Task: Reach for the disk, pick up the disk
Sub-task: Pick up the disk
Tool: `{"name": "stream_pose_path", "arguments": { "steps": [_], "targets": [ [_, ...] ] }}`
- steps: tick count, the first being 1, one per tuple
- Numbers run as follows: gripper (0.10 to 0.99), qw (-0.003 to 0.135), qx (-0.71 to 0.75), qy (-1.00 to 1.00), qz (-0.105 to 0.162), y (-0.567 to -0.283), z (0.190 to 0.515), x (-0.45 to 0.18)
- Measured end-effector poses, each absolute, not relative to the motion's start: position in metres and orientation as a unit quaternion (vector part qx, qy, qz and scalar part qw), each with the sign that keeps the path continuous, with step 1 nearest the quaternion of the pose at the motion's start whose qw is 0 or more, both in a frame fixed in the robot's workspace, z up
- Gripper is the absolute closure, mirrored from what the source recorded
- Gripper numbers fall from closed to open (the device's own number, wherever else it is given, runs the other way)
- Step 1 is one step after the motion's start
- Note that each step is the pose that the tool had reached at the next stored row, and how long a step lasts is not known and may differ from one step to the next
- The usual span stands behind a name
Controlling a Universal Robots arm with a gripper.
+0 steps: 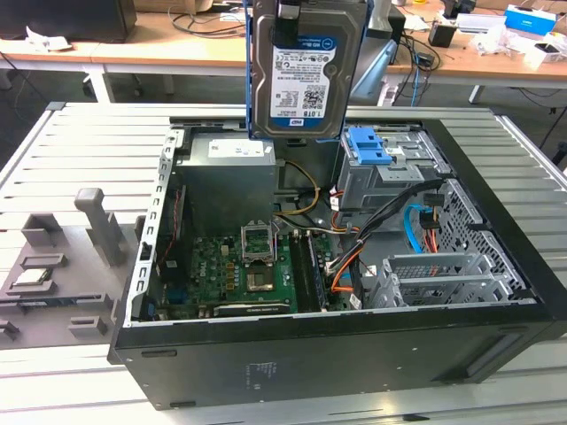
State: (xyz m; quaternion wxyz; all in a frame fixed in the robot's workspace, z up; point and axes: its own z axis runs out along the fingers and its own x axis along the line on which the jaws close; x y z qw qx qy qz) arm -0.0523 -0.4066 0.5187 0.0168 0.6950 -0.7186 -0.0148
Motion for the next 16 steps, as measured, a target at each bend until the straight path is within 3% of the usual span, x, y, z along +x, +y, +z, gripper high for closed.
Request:
{"name": "stream_pose_path", "arguments": {
  "steps": [16],
  "targets": [
    [0.722,0.017,0.695,-0.719,-0.015,-0.431,0.519,-0.052]
  ]
}}
